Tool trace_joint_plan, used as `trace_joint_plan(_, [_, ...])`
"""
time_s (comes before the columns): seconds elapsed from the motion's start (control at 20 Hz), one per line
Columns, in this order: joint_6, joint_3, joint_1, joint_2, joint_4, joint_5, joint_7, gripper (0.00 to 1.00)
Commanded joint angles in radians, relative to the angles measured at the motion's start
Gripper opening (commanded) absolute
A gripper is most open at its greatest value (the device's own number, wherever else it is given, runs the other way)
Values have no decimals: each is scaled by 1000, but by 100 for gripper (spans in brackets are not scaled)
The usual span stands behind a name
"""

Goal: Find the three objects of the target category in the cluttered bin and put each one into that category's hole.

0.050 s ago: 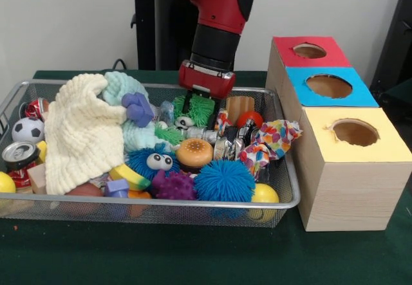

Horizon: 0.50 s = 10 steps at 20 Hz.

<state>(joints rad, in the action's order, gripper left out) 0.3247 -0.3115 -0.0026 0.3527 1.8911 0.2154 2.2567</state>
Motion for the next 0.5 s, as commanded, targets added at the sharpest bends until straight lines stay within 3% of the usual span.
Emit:
trace_joint_plan(0.05, [-214,50,-81,-72,-93,50,-30,100])
trace_joint_plan(0.25, [-230,0,-41,-30,-91,61,-37,100])
trace_joint_plan(0.5, [-218,264,-246,42,-81,249,-54,100])
